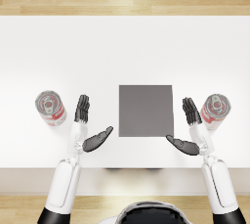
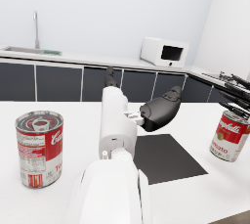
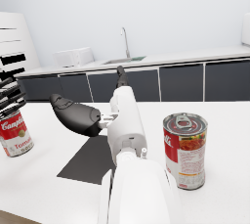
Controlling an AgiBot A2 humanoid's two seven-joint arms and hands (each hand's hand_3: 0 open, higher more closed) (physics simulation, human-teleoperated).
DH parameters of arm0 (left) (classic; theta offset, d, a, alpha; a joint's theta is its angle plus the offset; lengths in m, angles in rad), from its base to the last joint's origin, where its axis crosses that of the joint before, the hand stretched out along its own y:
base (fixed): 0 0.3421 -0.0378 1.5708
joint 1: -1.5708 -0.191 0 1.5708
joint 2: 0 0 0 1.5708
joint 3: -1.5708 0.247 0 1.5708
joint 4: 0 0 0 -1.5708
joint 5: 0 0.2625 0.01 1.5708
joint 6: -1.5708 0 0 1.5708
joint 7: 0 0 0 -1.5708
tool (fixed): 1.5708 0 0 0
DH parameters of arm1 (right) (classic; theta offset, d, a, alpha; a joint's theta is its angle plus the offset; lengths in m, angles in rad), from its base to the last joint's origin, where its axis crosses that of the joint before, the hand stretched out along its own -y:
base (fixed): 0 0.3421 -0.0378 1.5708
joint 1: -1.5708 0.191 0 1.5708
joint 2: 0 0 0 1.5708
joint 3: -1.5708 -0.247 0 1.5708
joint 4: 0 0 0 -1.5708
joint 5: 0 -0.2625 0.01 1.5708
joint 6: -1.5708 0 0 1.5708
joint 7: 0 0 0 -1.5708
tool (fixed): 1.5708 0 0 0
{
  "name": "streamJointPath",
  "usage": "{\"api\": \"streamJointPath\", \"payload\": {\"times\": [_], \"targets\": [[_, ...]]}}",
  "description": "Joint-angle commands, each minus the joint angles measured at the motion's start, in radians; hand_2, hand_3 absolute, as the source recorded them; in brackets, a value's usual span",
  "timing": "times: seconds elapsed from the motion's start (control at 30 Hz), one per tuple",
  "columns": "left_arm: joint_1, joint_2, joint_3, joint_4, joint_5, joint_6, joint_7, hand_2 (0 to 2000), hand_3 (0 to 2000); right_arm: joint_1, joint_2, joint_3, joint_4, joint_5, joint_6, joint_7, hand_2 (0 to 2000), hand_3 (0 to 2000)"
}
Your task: Pick up the red can on the left and place it in the middle, then pick up the red can on the right and place it on top of the can in the middle
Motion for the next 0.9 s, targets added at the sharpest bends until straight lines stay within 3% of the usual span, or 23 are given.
{"api": "streamJointPath", "payload": {"times": [0.03,0.77,0.9], "targets": [[0.0,0.0,0.0,0.0,0.0,0.0,0.0,0,0,0.0,0.0,0.0,0.0,0.0,0.0,0.0,0,0],[0.002,0.001,0.03,0.016,0.0,0.0,0.0,0,0,0.002,-0.001,0.03,-0.016,0.0,0.0,0.0,0,0],[0.021,0.021,-0.087,-0.047,0.0,-0.074,-0.074,0,0,0.017,-0.022,-0.039,0.068,0.0,-0.073,0.074,0,0]]}}
